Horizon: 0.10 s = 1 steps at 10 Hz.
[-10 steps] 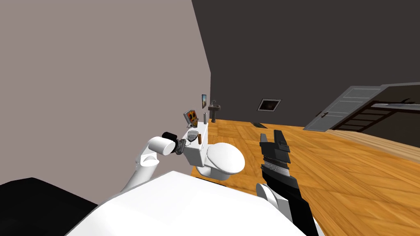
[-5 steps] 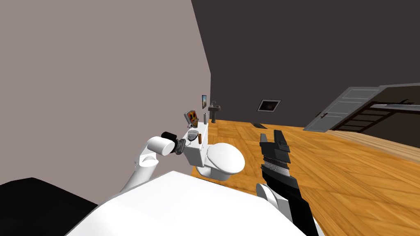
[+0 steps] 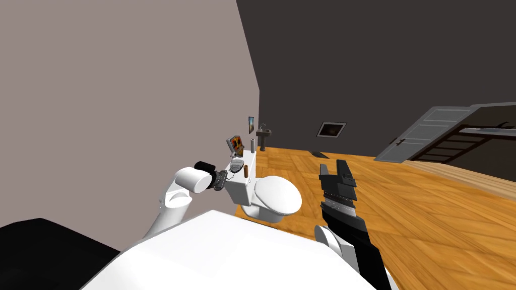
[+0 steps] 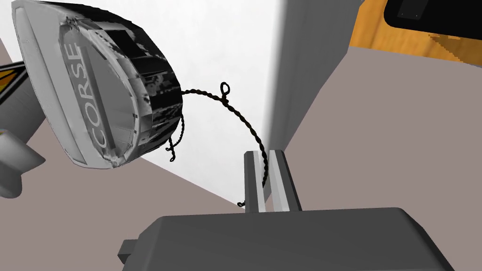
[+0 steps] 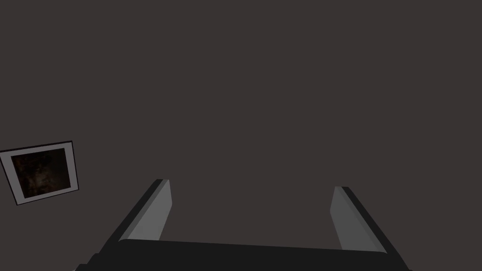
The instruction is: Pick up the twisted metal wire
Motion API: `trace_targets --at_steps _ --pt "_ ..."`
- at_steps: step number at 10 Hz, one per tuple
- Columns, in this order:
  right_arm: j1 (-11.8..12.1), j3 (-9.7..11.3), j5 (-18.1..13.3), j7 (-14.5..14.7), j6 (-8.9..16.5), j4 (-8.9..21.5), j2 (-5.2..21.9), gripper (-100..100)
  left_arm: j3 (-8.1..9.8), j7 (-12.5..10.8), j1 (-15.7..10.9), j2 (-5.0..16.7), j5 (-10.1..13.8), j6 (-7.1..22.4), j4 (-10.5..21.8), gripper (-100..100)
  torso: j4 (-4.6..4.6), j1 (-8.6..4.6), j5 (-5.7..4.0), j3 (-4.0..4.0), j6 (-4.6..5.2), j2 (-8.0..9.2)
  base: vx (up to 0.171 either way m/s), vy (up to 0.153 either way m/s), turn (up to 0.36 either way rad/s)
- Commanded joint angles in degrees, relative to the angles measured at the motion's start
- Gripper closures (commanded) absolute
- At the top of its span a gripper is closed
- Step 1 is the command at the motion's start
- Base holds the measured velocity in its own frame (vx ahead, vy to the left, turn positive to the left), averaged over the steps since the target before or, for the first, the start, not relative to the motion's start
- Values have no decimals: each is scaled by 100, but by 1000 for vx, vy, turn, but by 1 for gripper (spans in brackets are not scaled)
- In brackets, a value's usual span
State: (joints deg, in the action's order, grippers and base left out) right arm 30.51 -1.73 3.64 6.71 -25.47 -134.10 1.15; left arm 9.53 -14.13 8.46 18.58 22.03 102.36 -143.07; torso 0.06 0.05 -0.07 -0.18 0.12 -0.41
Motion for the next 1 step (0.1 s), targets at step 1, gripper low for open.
trace_targets --at_steps 1 --pt "0 0 0 0 0 0 0 0 0 0 0 0 0 0 0 0 0 0 0 0 0 0 0 0 0"
